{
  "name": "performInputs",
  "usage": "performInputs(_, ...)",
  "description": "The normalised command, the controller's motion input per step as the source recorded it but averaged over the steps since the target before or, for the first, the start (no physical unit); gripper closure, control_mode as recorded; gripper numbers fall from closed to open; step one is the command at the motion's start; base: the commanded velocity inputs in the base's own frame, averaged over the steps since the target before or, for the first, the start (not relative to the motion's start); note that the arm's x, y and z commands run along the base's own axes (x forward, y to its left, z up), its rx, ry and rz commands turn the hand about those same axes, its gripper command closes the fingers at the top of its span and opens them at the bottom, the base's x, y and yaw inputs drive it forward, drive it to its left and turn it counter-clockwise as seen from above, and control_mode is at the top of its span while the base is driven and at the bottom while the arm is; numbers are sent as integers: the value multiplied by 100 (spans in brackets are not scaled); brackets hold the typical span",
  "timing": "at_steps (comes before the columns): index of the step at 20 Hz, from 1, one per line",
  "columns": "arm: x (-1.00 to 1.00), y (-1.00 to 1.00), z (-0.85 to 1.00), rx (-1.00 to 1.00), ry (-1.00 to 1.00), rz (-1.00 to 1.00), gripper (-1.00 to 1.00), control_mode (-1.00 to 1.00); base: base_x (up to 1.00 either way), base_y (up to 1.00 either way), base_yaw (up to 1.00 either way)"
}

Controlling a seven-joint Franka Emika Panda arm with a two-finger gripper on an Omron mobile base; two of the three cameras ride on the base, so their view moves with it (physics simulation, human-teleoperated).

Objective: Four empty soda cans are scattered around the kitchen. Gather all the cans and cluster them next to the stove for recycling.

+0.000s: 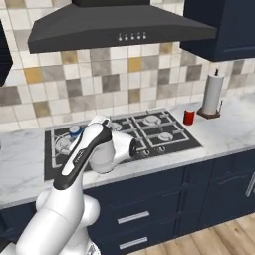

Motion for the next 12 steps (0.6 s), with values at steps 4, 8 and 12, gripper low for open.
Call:
performInputs(4,0,0,0,0,0,0,100,100,43,-38,15)
performInputs(8,0,0,0,0,0,0,100,100,27,-67,10)
performInputs(12,0,0,0,0,0,0,100,100,26,-77,9)
